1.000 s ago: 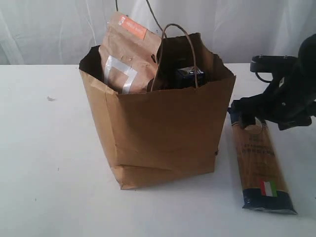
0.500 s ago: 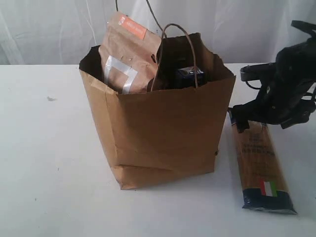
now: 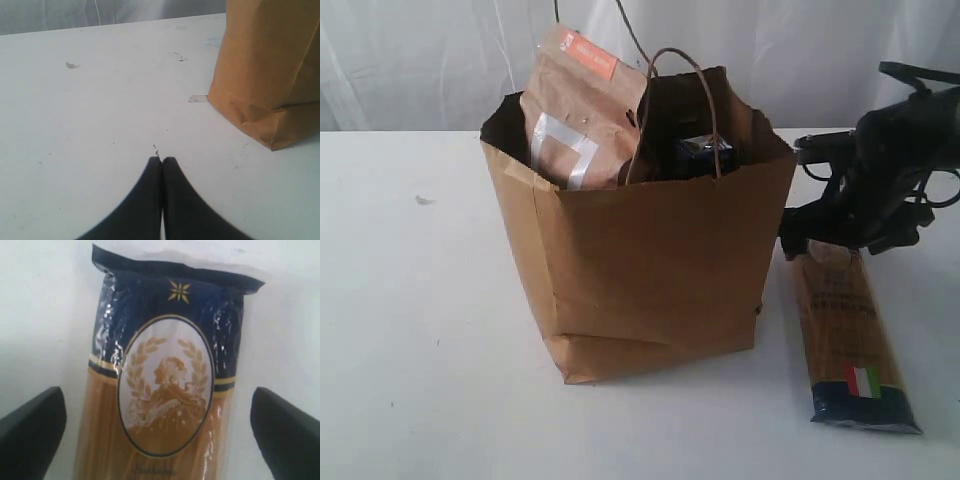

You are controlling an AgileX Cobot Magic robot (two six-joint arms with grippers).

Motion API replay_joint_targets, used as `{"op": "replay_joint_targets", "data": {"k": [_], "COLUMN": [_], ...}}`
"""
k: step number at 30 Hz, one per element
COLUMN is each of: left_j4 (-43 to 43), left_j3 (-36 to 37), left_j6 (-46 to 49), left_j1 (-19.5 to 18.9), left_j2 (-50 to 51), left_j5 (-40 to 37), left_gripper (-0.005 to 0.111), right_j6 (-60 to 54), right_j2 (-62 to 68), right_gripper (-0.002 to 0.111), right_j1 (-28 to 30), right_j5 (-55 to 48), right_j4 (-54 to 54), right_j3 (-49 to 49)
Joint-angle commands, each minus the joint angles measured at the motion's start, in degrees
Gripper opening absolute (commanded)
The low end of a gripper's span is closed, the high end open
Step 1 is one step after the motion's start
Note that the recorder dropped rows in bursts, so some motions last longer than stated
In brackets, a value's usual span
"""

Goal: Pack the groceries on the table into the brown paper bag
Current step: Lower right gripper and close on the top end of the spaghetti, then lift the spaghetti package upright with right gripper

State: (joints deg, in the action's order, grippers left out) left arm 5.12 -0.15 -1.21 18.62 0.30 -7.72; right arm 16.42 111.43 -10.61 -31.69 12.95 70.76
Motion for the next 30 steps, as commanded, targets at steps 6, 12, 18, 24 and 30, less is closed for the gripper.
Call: {"op": "replay_joint_targets", "data": {"k": [6, 12, 18, 24, 30], "left_j4": [0.6, 0.6, 0.6, 0.6, 0.6], "left_j3": [0.1, 0.1, 0.1, 0.1, 0.1], "left_j6": [0.0, 0.0, 0.0, 0.0, 0.0], "left_j1": [-0.2, -0.2, -0.2, -0.2, -0.2], "left_j2": [-0.3, -0.3, -0.3, -0.3, -0.3], "left_j5": [0.1, 0.1, 0.1, 0.1, 0.1], "left_gripper": [0.0, 0.0, 0.0, 0.0, 0.0], "right_j6": [0.3, 0.8, 4.5, 0.3, 0.3], "right_j2": [5.2, 7.2, 7.6, 8.2, 8.2], "right_gripper": [0.092, 0.092, 0.092, 0.065, 0.014], "right_j1": [0.4, 0.4, 0.4, 0.4, 0.4], "right_j5": [0.1, -0.8, -3.2, -6.8, -7.0], "right_j4": [0.8, 1.6, 5.8, 3.6, 0.3], "right_j3": [4.2, 4.2, 4.0, 4.0, 4.0]}}
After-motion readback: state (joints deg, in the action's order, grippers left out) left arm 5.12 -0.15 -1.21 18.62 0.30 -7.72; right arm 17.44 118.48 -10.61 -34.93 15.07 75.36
